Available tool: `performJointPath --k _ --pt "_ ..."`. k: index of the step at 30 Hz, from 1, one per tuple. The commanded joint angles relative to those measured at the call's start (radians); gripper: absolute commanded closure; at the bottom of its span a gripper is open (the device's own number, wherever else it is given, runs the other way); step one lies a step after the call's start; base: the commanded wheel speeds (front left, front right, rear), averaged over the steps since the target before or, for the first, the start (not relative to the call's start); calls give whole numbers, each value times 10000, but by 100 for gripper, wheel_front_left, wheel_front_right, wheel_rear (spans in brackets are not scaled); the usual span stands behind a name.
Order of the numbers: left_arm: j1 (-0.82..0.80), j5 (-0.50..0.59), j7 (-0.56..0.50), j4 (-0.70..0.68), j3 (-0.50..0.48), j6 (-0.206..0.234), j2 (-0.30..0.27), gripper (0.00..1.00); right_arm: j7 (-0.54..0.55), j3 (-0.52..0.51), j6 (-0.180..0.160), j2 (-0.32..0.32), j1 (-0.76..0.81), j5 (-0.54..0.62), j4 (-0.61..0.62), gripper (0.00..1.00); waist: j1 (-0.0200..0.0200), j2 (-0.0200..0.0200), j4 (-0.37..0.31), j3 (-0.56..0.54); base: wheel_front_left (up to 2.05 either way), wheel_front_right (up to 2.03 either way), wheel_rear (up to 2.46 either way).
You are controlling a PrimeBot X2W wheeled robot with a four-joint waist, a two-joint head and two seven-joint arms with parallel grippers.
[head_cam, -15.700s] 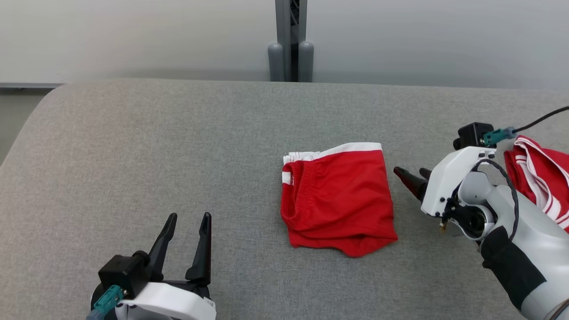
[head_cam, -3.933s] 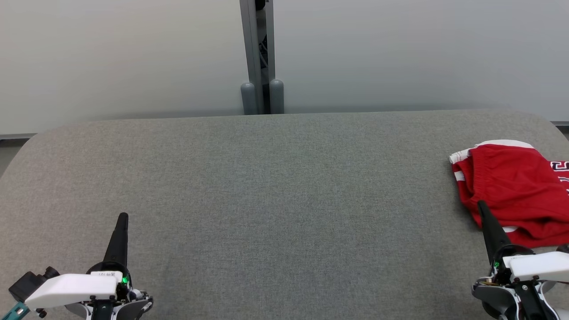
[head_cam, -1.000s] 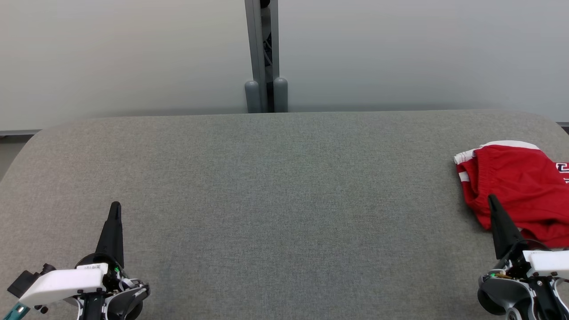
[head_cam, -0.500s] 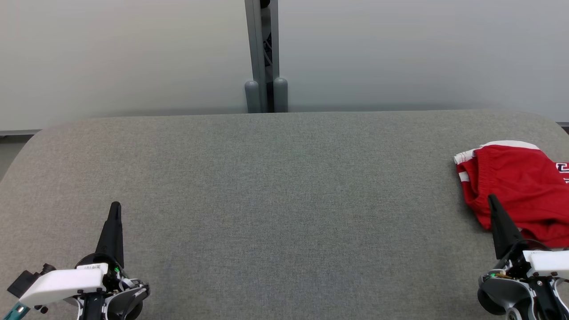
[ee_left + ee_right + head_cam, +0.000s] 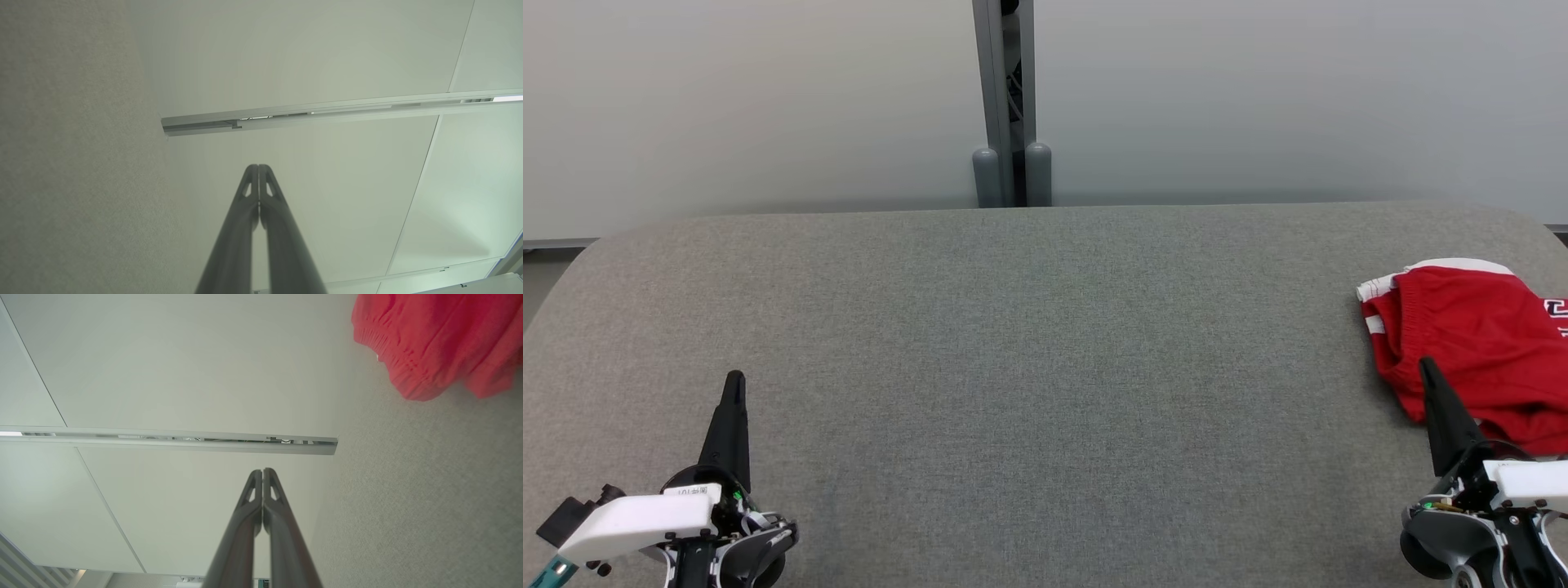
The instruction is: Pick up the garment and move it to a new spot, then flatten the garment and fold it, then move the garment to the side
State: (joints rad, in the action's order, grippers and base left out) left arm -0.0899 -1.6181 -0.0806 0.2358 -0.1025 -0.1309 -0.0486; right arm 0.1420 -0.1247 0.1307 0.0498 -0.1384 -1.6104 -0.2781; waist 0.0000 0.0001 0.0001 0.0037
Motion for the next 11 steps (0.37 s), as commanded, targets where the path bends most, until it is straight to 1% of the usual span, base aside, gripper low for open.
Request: performJointPath --k 1,11 --pt "-178 40 -39 -4 -45 -53 -25 100 60 -39 2 40 -65 35 -17 100 0 -1 0 0 0 0 0" --pt "-179 45 -33 -4 -48 -53 -23 100 63 -41 2 38 -65 41 -17 100 0 -1 0 0 0 0 0"
